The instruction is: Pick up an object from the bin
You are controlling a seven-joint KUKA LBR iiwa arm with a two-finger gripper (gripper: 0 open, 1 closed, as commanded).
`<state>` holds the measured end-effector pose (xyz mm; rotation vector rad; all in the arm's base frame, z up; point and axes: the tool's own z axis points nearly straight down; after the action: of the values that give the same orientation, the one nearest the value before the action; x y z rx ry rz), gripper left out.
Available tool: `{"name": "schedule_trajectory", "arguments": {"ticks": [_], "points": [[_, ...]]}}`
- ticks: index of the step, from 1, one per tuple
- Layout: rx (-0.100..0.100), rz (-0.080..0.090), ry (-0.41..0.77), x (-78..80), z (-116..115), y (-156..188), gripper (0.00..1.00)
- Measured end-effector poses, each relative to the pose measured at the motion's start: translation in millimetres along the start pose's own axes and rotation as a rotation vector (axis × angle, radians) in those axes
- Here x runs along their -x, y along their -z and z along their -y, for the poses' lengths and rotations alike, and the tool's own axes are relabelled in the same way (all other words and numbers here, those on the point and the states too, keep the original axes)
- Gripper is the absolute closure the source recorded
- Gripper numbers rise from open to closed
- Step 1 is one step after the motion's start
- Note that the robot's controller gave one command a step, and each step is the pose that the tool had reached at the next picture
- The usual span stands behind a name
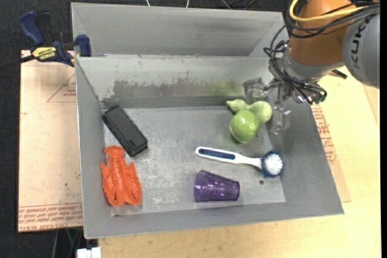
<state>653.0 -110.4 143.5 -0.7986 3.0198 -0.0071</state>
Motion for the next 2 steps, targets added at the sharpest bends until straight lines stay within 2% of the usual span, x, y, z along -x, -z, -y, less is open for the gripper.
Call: {"name": "schedule_trajectory", "arguments": {"ticks": [1,2], "points": [[0.012,-0.008,-0.046,2.8,-21.6,-44.0,0.00],[0.000,0.003,0.160,9.9,-17.1,-74.3,0.00]]}}
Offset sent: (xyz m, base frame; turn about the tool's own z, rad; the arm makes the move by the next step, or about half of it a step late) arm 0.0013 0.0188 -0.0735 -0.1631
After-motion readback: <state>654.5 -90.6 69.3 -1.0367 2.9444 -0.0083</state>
